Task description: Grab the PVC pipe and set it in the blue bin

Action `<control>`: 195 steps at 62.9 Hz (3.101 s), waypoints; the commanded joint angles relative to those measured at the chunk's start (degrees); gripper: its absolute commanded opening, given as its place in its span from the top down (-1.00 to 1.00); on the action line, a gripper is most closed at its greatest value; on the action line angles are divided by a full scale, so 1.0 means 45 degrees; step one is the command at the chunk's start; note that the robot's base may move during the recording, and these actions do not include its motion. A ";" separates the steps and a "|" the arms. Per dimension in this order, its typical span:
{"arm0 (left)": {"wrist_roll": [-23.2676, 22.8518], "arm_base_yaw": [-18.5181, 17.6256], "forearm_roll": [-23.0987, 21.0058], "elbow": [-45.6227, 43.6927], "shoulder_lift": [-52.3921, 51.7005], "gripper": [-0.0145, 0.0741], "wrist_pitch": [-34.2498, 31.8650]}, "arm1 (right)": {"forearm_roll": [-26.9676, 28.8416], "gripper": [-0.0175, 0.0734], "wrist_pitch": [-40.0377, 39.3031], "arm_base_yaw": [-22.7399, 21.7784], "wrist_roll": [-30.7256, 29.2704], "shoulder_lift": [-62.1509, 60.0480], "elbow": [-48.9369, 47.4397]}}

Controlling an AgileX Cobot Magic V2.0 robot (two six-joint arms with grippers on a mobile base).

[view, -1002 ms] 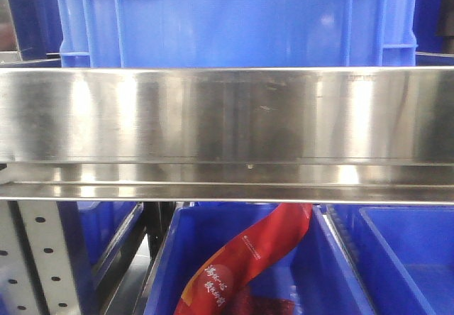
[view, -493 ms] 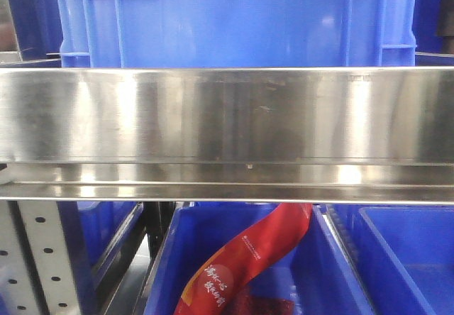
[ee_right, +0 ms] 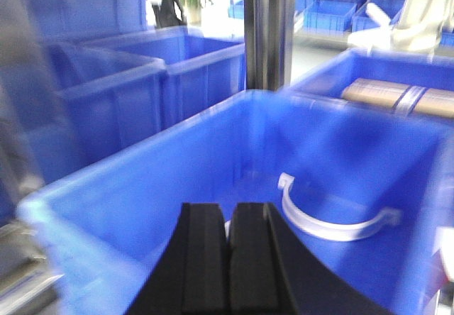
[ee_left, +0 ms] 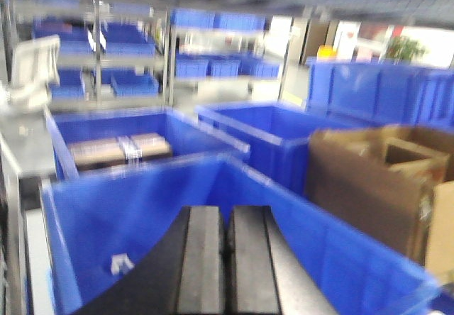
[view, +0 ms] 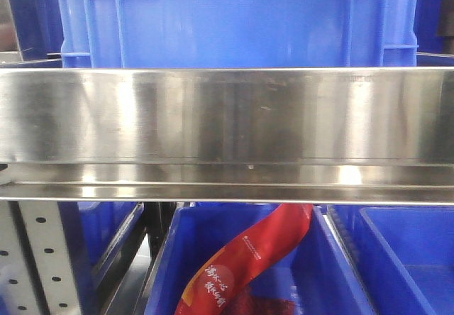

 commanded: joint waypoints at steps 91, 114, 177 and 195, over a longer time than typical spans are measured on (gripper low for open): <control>-0.0045 -0.0081 -0.1580 0.8003 -0.5327 0.92 -0.3693 | 0.1288 0.98 -0.4747 0.0020 -0.0028 -0.3947 0.7024; -0.0045 -0.0081 -0.1580 0.8003 -0.5327 0.92 -0.3693 | 0.0638 0.98 -0.7591 -0.1928 -0.0028 -0.6543 1.1438; -0.0045 -0.0081 -0.1580 0.8026 -0.5327 0.92 -0.3694 | -0.0596 0.98 -0.6957 -0.6716 -0.0028 -1.1891 1.6018; -0.0045 -0.0081 -0.1580 0.8026 -0.5327 0.92 -0.3694 | -0.0596 0.98 -0.6980 -0.6716 -0.0028 -1.1891 1.6018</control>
